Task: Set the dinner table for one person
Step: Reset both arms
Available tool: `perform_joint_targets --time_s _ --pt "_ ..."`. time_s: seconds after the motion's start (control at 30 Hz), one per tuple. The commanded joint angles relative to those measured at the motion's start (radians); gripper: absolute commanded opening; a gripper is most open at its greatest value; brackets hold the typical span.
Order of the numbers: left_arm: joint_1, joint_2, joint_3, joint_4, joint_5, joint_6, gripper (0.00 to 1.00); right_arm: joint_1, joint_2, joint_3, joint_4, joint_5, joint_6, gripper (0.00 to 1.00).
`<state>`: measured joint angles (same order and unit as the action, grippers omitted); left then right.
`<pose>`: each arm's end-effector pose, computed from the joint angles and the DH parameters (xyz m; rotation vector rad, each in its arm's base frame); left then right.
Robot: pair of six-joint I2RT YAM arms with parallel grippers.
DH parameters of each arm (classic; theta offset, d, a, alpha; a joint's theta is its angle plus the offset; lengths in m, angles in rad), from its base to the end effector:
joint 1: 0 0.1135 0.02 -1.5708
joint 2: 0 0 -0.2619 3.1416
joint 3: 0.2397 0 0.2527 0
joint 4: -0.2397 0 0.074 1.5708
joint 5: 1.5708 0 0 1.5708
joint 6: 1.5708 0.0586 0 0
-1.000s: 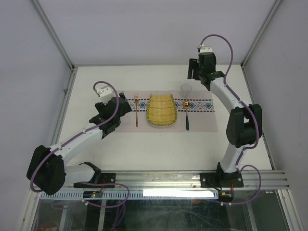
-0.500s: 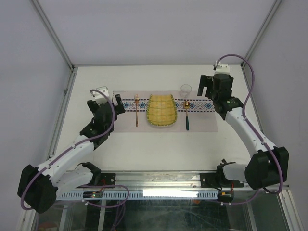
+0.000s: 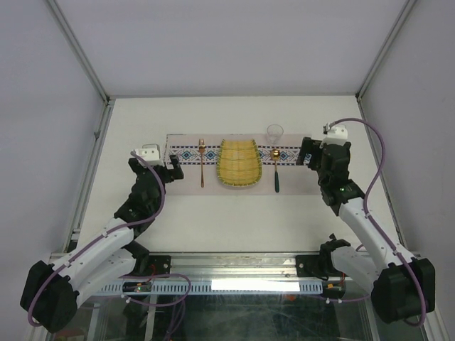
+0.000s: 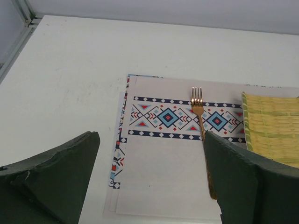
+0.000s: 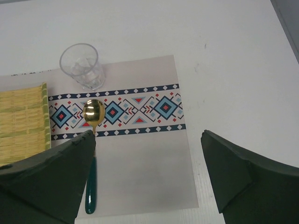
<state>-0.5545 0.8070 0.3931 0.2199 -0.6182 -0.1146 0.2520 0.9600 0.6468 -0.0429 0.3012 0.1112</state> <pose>0.1940 -0.0802 0.2354 -0.0638 1.7277 0.0527 0.2403 0.0439 0.2642 0.0662 1.9093 -0.0451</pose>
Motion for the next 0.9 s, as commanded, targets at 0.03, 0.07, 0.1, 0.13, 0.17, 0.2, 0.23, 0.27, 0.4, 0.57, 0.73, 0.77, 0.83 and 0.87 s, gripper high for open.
perform_joint_targets --time_s 0.03,0.07,0.1,0.13,0.17,0.2,0.23,0.27,0.4,0.57,0.73,0.77,0.83,0.87 --pt "0.009 0.002 -0.037 0.126 0.025 0.041 0.99 -0.004 -0.045 -0.073 0.149 0.001 0.015 0.99" --pt "0.008 0.004 -0.044 0.136 0.020 0.043 0.99 -0.005 -0.039 -0.073 0.142 0.004 0.019 0.99" --pt "0.009 0.005 -0.052 0.146 0.015 0.042 0.99 -0.005 -0.027 -0.068 0.130 0.011 0.027 0.99" --pt "0.008 0.008 -0.058 0.156 0.009 0.044 0.99 -0.005 -0.006 -0.057 0.108 0.015 0.033 0.99" --pt "0.009 0.011 -0.061 0.158 0.005 0.044 0.99 -0.004 0.010 -0.043 0.079 0.015 0.033 0.99" --pt "0.008 0.015 -0.064 0.162 0.002 0.047 0.99 -0.004 0.031 -0.031 0.056 0.015 0.033 0.99" --pt "0.008 0.022 -0.067 0.168 -0.003 0.051 0.99 -0.004 0.053 -0.021 0.038 0.015 0.033 0.99" --pt "0.008 0.028 -0.070 0.169 -0.009 0.052 0.99 -0.005 0.074 -0.017 0.031 0.015 0.033 0.99" --pt "0.009 0.041 -0.086 0.178 -0.014 0.059 0.99 -0.004 0.121 -0.039 0.079 -0.022 0.088 0.99" --pt "0.008 0.051 -0.115 0.211 -0.021 0.069 0.99 -0.005 0.075 -0.116 0.173 -0.022 0.118 1.00" --pt "0.009 0.076 -0.109 0.211 -0.023 0.059 0.99 -0.005 -0.028 -0.198 0.258 -0.026 0.118 0.99" --pt "0.008 0.081 -0.108 0.212 -0.025 0.057 0.99 -0.005 -0.035 -0.205 0.266 -0.025 0.118 1.00" --pt "0.008 0.090 -0.106 0.212 -0.030 0.057 0.99 -0.004 -0.034 -0.210 0.270 -0.014 0.115 0.99" --pt "0.008 0.097 -0.107 0.215 -0.035 0.059 0.99 -0.004 -0.026 -0.209 0.269 -0.011 0.108 0.99"
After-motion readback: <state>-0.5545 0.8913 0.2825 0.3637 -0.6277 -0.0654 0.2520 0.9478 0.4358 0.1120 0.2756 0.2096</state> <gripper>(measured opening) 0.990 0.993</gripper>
